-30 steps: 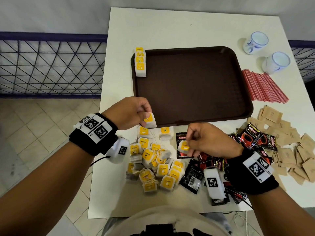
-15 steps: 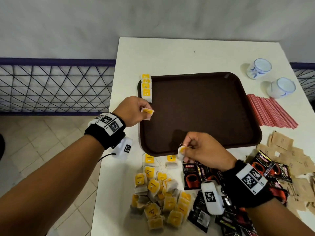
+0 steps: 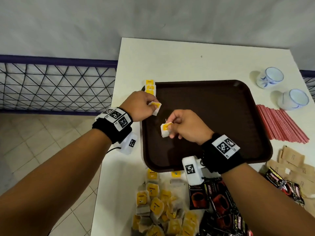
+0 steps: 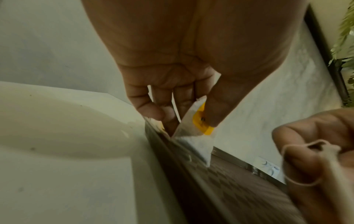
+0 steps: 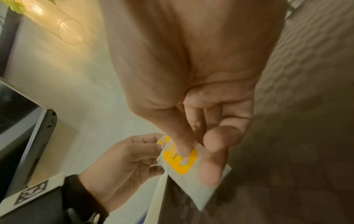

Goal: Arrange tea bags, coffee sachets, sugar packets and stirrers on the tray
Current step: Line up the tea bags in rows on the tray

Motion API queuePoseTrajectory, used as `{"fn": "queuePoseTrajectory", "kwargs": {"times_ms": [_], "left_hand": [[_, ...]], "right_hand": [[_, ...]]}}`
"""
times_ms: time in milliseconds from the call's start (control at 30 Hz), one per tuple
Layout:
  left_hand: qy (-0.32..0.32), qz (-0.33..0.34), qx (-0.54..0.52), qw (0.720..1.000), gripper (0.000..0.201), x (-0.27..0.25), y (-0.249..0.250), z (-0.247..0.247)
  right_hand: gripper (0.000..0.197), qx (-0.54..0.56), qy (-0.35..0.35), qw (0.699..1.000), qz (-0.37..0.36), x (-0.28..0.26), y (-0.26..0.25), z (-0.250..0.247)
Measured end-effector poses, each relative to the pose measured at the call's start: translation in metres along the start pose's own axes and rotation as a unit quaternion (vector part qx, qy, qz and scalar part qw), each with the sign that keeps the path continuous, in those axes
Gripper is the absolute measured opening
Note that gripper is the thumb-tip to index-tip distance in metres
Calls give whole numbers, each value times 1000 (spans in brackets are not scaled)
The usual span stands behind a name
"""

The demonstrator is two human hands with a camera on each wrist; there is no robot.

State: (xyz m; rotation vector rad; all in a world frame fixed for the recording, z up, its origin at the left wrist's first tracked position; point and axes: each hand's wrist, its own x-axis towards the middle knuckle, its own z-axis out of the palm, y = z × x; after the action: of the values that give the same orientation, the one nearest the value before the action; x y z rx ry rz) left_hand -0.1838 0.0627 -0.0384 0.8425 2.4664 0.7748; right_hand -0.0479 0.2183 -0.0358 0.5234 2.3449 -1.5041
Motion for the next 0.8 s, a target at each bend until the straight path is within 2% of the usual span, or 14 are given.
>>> {"fn": "queuePoseTrajectory", "kwargs": {"times_ms": [133,267,433,600,700,800], "left_hand": [[-17,18,7,1000,22,3,-5,1],[9,26,-19,999,16,0,-11,1],[30,14,-56,998,14,-1,-16,0],[81,14,-28,996,17,4,-20,3],[82,24,-4,996,20,8,-24,5],[73,24,-53,996,21,10,-26,2]], "right_hand": [[15,8,-7,1000,0,19,-5,5],[16,59,-23,998,13,29,-9,8],[17,55,-25,998,24,41,-15,10],[13,66,-9,997,38,53,-22,16],[13,72,-9,996,42,56,-28,20],[13,76,-8,996,37,57,-29,21]]}}
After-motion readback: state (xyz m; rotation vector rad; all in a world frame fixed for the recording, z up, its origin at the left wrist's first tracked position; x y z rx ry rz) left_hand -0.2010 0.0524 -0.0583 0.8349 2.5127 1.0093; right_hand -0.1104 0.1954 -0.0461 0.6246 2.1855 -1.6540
